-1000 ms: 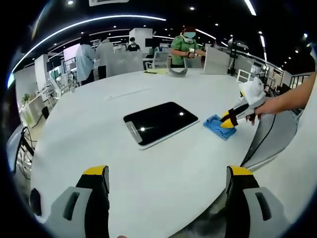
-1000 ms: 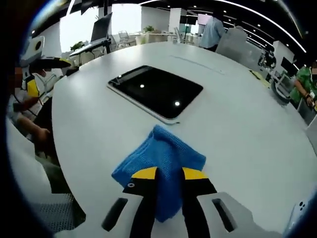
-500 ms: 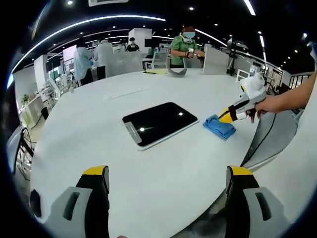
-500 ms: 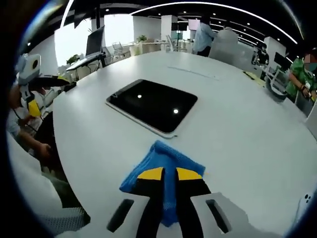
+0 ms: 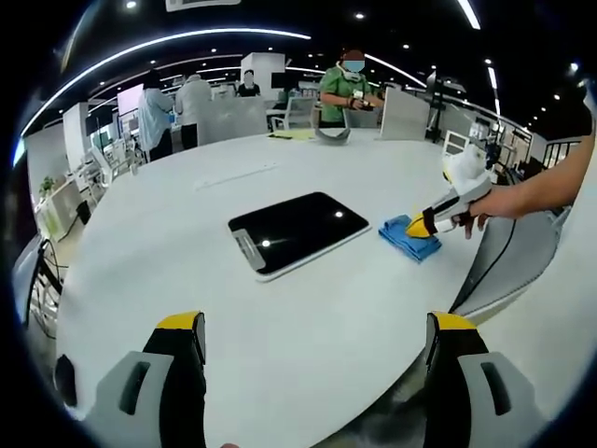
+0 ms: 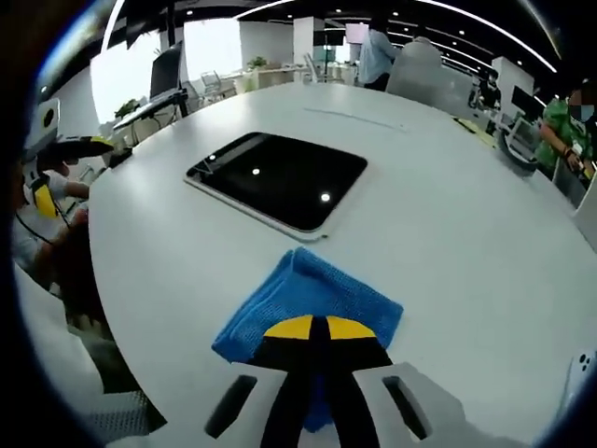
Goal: Wipe the mirror surface with the cleaning cloth until all visible marks leave the cleaned area.
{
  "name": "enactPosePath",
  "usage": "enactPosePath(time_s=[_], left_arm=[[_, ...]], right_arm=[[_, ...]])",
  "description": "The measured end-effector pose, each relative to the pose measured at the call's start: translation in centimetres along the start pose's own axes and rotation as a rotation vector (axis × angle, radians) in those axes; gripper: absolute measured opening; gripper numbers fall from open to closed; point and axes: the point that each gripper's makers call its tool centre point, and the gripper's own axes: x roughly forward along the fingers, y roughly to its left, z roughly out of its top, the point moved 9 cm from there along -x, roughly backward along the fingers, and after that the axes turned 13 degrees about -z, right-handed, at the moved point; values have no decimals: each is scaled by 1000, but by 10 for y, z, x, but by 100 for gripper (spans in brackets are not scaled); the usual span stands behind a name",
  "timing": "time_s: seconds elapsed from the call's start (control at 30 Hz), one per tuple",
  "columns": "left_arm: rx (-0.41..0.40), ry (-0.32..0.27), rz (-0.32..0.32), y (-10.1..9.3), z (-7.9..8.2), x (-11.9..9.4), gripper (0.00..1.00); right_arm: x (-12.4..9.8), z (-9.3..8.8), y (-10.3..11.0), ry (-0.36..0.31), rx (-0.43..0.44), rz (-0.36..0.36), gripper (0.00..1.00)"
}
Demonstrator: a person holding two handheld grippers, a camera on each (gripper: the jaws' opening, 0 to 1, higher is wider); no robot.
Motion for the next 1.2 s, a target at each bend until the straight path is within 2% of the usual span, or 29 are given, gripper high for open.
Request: enactPosePath(time_s=[0.03,0.07,0.17,0.33,0.47,0.6,0.77,0.93,1.1,1.2], left_arm=[[0,1,0,0,0,0,99],[-2,3,1,0,-1,0,99],[-5,4,1,0,-3,-1,99],[-1,2,-7,-1,-1,1,99],[0,-3,-8,-1,1,1,99],[-2,-4,-10,0,0,2,99],[-2,0,-12,0,-2,1,99],[-4,-3,-13,0,-3,0,99],[-4,-4,-15,1,-4,1,99],[-9,-5,-18,1,-5,2,99]], right_arm=[[-1,0,0,-4,0,2,17],[-2,-1,1,-11,-21,5,18],[-2,-4,4,-13,-87,13,18],[-2,-4,4,-20,-86,33,18],[-3,-5,7,-32,-126,47,21],[-2,-4,4,-22,-94,43,23],[-4,-4,4,-21,-58,33,30],[-5,-4,4,-15,-16,23,32],[-15,3,3,-61,64,29,41],[-25,10,6,-120,108,53,48]])
